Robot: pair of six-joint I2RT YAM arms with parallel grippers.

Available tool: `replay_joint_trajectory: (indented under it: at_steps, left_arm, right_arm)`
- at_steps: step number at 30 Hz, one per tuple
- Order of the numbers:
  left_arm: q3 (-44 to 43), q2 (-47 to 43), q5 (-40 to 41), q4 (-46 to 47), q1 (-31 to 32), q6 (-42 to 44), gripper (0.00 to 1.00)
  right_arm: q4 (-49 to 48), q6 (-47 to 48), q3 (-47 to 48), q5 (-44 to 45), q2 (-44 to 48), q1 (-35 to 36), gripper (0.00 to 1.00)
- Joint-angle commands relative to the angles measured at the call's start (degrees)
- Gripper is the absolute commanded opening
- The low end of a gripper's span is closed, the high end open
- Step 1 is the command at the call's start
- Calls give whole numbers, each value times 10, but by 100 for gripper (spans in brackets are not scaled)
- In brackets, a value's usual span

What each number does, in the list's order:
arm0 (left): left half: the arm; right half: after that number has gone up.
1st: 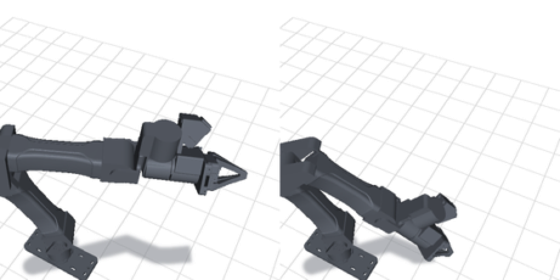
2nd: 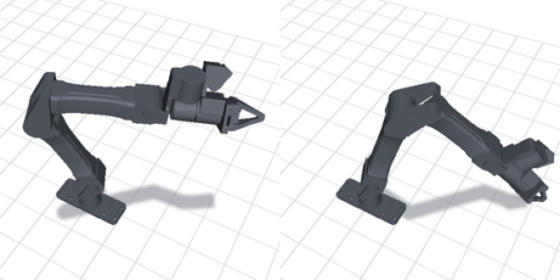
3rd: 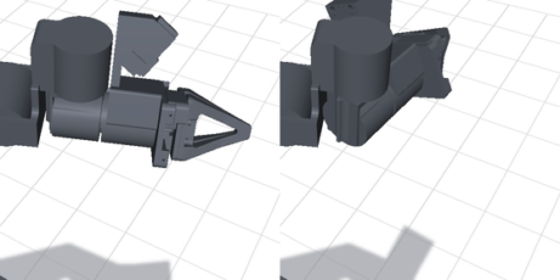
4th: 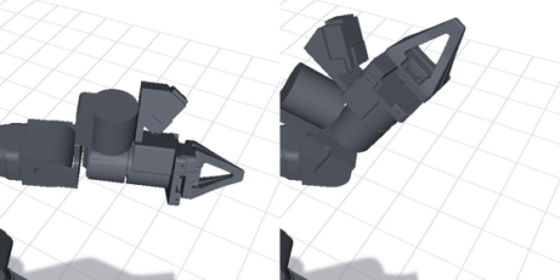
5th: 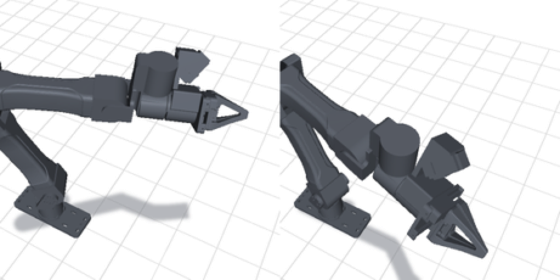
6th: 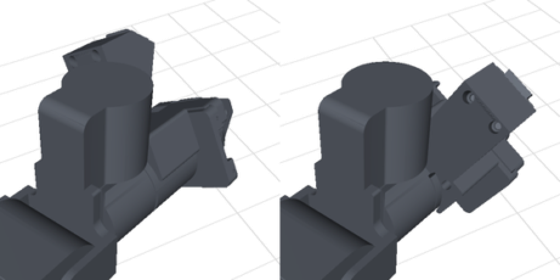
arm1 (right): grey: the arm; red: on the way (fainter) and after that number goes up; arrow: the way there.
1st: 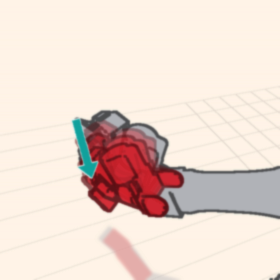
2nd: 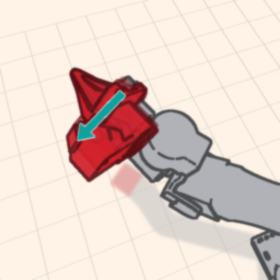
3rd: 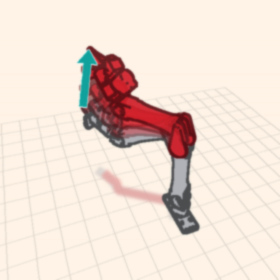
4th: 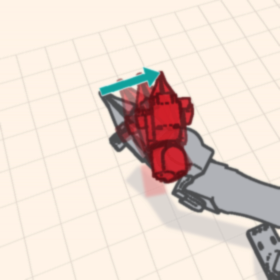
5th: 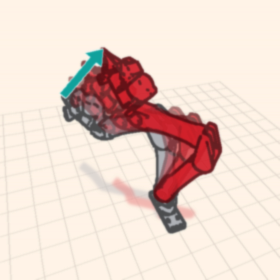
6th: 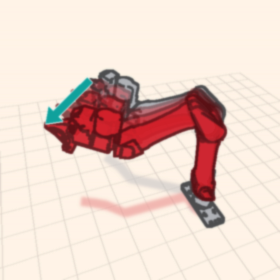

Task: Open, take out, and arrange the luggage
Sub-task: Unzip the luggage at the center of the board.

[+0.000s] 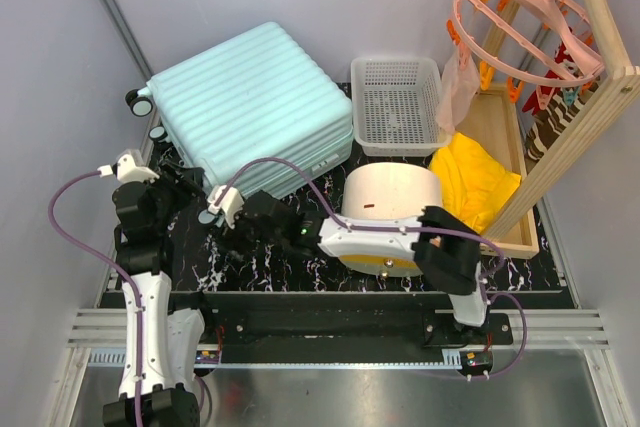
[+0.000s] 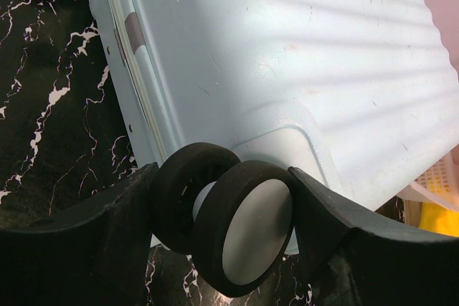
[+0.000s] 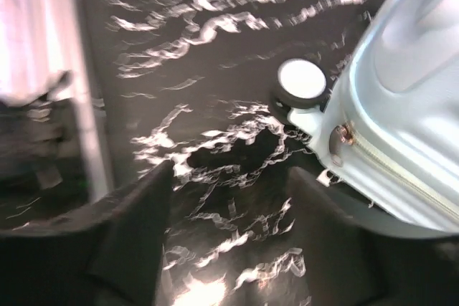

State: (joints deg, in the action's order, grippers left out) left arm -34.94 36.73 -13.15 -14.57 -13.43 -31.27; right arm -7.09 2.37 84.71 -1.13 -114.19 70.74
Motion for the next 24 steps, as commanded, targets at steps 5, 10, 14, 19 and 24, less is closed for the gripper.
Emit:
replay_joint_trajectory:
  at_steps: [5, 10, 14, 19, 24]
  left_arm:
    - [-15, 15, -44, -64, 21, 58, 76]
    - [-32, -29, 60, -126, 19, 62, 99]
    - [-32, -103, 94, -180, 19, 70, 99]
    - [-29, -164, 28, -211, 24, 55, 96]
    - [-21, -151, -43, -214, 38, 48, 95]
  right_arm:
    - [29, -20, -47, 116, 165, -7, 93]
    - [67, -101, -27, 61, 191, -85, 93]
    - [66, -107, -15, 37, 202, -152, 93]
    - [53, -150, 2, 17, 194, -196, 93]
    - [45, -214, -9, -14, 180, -232, 93]
